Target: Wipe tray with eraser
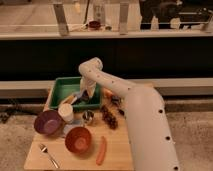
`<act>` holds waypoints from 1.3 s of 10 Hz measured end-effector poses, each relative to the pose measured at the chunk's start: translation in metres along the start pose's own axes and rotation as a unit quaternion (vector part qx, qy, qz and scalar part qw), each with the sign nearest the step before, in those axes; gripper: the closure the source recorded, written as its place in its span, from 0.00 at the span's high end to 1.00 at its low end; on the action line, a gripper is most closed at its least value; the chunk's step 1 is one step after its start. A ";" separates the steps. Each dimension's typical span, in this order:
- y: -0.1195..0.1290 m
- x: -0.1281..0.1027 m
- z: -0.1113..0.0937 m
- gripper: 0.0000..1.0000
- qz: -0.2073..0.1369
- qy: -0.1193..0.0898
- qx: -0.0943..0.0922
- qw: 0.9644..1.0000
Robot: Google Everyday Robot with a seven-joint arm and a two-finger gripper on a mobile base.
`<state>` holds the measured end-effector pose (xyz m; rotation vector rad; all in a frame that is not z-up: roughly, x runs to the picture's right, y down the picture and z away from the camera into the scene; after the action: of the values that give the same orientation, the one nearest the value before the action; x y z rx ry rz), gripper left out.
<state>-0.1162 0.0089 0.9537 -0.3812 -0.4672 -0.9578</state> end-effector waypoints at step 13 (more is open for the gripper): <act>-0.074 0.016 -0.008 0.00 -0.015 -0.001 0.028 1.000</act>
<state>-0.1689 -0.0446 0.9631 -0.3266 -0.5021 -0.9714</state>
